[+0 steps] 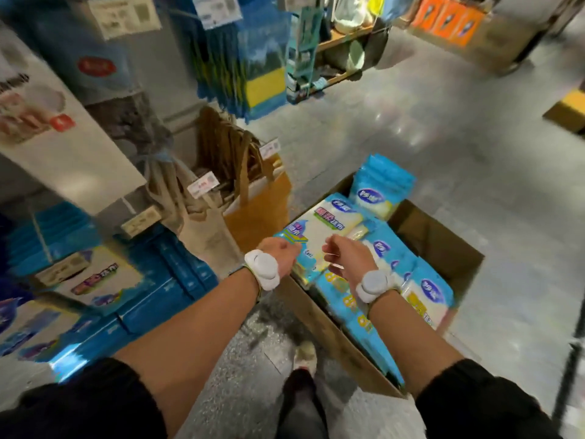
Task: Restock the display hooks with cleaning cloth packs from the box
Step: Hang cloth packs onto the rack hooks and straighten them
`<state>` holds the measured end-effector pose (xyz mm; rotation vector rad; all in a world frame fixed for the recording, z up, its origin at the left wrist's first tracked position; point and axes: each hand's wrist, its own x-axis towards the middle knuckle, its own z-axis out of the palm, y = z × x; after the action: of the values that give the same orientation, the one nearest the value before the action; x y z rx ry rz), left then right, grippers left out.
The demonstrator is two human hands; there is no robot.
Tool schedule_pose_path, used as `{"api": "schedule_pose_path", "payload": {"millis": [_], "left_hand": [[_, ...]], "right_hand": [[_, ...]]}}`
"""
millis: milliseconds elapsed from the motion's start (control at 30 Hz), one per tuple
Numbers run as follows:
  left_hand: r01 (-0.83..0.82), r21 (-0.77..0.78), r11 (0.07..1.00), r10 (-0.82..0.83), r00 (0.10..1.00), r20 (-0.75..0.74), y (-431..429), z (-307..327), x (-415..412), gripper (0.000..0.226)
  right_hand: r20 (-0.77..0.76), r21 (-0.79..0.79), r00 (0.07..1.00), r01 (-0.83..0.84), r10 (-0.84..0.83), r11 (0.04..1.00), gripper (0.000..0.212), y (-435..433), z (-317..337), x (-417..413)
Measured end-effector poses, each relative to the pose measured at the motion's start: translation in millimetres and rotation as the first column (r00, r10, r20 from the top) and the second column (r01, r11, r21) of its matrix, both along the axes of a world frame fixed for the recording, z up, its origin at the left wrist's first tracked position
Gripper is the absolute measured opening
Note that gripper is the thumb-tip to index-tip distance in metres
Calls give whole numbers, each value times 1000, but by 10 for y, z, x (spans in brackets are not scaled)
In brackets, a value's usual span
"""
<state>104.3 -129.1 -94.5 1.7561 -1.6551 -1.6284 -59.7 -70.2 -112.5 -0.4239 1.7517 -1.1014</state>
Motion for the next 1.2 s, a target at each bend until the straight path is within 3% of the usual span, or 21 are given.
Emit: {"api": "schedule_pose_path", "payload": {"millis": [133,233,333,500,733,867,1000,1067,1200], "left_hand": [[159,-80,984,-152,984,94,-316,-56,-584,33],[266,-156,951,-242,958,156,-583,-84,-1078,29],[353,-205,913,-302,922,242,-840,-117,-1513,22],[463,-218,859,-378,862,338,-1253,-226,-2090,47],[769,-300,565,-556,624,549,-1951,-491,-2792,88],[883,-296,365,-532,458,712,-2285,-777,-3197,120],[936,-268,229,-513,350,784,-2481,-880,-3515,114],[943,-281,176,-491,331,806,-2568,-945,-3663,105],[972,-224,72,-534,227,815,-2683,-1014,-4006,116]], "right_hand": [[-185,7,982,28,-26,1000,17,-105,-123,-639],[-289,31,955,81,-69,996,48,-256,-195,-1103],[-289,34,953,109,-95,993,66,-447,-264,-1519],[-376,19,922,111,-96,994,86,-719,-352,-2160],[-606,124,796,111,-13,986,129,-1161,-697,-2797],[-654,148,755,77,39,986,142,-1417,-922,-3059],[-606,96,795,86,-10,992,163,-1598,-1142,-3296],[-539,28,842,65,-40,997,162,-1645,-1181,-3353],[-531,11,847,44,-31,999,124,-1713,-1235,-3393]]}}
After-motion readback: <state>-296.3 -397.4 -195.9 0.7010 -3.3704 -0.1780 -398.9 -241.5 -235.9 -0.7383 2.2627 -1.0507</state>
